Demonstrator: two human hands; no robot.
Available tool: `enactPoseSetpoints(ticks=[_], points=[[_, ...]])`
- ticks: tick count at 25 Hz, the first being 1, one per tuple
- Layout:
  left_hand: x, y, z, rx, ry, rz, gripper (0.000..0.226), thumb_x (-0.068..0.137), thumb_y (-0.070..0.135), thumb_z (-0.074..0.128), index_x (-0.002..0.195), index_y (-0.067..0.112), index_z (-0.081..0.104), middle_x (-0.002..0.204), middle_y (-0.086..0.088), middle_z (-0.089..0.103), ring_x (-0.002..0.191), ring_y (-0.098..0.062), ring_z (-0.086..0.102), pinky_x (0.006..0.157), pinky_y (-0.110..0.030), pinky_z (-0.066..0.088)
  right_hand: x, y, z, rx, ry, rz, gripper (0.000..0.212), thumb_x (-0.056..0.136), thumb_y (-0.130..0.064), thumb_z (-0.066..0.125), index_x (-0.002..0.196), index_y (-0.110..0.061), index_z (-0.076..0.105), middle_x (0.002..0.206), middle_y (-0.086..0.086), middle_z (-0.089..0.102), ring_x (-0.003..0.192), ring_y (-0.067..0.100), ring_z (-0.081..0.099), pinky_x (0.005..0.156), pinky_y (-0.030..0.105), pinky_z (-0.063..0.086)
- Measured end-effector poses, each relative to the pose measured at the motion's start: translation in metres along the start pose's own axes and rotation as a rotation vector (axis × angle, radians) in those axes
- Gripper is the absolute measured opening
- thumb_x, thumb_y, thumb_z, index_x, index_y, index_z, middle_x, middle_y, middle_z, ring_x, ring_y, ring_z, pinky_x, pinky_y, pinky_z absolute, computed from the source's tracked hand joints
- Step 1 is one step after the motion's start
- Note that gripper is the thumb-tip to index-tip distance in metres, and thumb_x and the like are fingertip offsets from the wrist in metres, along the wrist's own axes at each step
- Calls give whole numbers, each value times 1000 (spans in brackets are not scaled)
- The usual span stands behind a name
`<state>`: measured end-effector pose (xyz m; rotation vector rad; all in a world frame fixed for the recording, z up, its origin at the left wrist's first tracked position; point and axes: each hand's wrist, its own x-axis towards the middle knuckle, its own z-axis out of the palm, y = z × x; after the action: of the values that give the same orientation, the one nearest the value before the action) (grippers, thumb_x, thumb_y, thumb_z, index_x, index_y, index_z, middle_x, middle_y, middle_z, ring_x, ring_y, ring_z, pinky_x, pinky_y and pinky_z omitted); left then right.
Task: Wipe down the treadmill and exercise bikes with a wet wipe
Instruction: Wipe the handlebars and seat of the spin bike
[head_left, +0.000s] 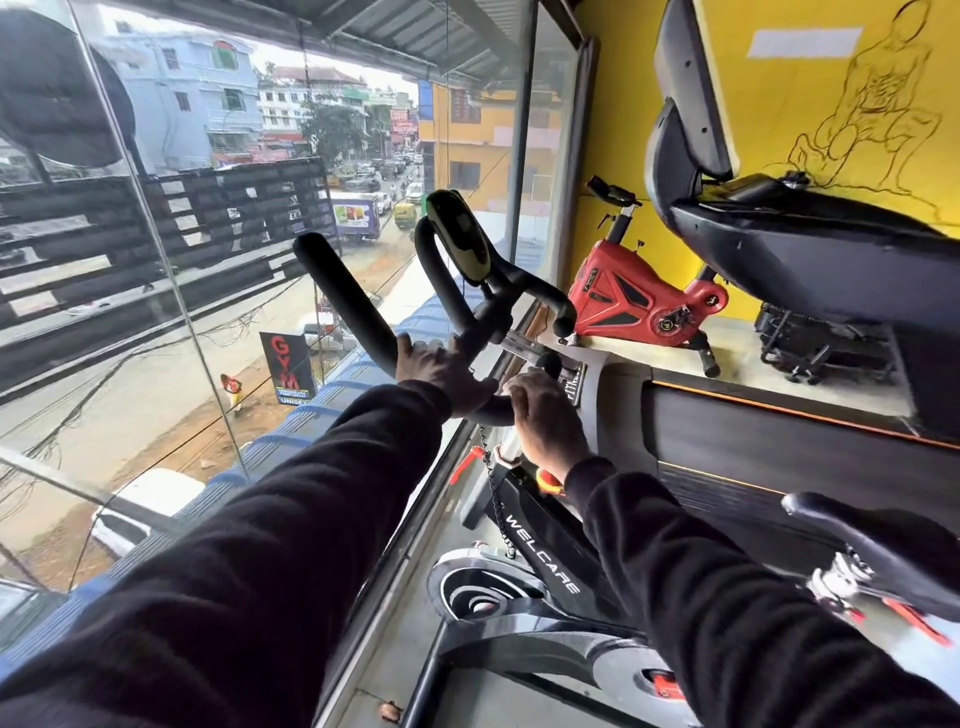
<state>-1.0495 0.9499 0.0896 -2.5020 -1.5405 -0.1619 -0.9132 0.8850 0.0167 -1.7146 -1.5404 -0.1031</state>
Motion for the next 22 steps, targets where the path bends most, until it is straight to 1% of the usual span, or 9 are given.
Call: enactPoseSetpoints(ticks=[3,6,8,10,13,16,19,21,22], points=[[0,0,3,-27,53,21,69,87,71,36,133,20,44,107,-5,60,93,-22,56,100,-45,24,-16,16,2,64,47,-135,38,101,-31,33,107,-8,63,111,8,63,109,22,55,101,26,39],[-1,-1,7,-38,135,53,75,87,68,38,145,20,35,121,-8,54,105,-25,56,100,-45,27,11,23,-7,2,-42,-53,44,99,-30,32,106,-3,66,120,13,63,121,26,53,108,30,36],[-1,0,8,-42,139,63,75,88,66,39,147,20,32,124,-9,53,108,-26,57,100,-45,27,18,17,-2,-14,-45,19,47,98,-30,30,103,-1,67,117,15,63,121,28,52,110,33,35],[1,0,6,-31,93,56,78,88,68,39,149,21,29,127,-10,53,108,-26,58,101,-46,26,5,22,6,23,3,-72,46,100,-33,27,103,-6,64,113,12,63,116,25,53,107,33,37],[9,6,-1,-23,10,25,81,85,71,42,148,23,27,130,-9,53,109,-24,58,105,-48,23,9,41,-3,41,-57,-159,46,101,-35,27,107,-8,64,116,10,61,116,25,53,104,38,41],[13,12,-4,-16,-36,-6,87,81,76,43,150,25,25,129,-8,53,110,-23,57,101,-47,26,34,34,-9,-43,-131,7,51,98,-32,25,117,-3,64,131,14,56,131,25,44,114,35,30],[17,13,1,-46,-4,-22,92,76,81,45,147,24,28,125,-8,55,107,-24,57,97,-45,29,20,33,-6,-22,-45,-42,47,100,-26,27,115,-2,64,129,15,58,130,25,46,112,24,24],[19,13,3,-72,52,-29,93,74,82,45,144,23,30,123,-8,57,105,-24,57,96,-44,31,16,38,-8,-27,-37,-88,43,101,-24,30,117,-1,63,132,15,57,132,26,44,112,24,23],[20,13,4,-78,68,-30,93,74,82,45,144,23,29,122,-8,57,104,-24,57,96,-44,32,27,41,-11,-21,-61,-45,41,101,-22,32,120,-1,62,136,15,54,134,25,42,113,26,24]])
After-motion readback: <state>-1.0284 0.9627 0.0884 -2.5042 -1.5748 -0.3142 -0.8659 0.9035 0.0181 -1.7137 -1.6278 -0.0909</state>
